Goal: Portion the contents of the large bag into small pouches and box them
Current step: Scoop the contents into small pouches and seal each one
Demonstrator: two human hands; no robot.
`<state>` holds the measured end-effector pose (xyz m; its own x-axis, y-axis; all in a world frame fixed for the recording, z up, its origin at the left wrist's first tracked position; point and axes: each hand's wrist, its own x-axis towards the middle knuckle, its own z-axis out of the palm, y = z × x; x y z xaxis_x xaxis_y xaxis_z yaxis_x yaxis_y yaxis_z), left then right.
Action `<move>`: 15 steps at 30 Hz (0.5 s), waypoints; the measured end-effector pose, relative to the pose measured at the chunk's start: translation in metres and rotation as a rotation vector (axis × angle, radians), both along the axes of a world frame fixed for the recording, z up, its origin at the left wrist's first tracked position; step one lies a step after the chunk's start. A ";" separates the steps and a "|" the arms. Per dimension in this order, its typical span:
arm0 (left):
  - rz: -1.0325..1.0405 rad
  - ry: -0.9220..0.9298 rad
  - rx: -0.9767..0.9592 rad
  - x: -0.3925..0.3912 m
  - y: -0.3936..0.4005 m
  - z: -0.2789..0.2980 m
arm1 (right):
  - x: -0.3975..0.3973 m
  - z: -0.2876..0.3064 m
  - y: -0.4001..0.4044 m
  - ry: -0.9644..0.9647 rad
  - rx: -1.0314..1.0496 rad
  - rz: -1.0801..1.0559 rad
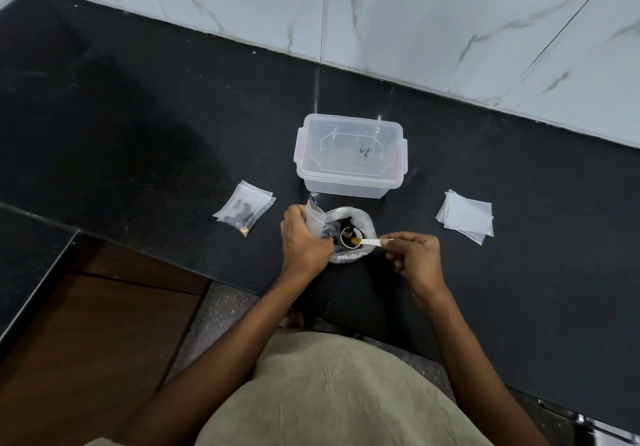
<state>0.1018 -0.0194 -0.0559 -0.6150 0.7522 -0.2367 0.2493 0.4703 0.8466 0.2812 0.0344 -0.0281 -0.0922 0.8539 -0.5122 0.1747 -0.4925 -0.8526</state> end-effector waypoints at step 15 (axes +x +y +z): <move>-0.067 0.306 0.273 0.010 0.001 0.017 | -0.017 0.058 0.001 0.179 0.399 0.058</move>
<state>0.1116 -0.0184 -0.0389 -0.5736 0.8027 0.1632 0.5309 0.2126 0.8204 0.2647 0.0349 0.0295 -0.2034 0.9723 -0.1150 0.0242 -0.1124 -0.9934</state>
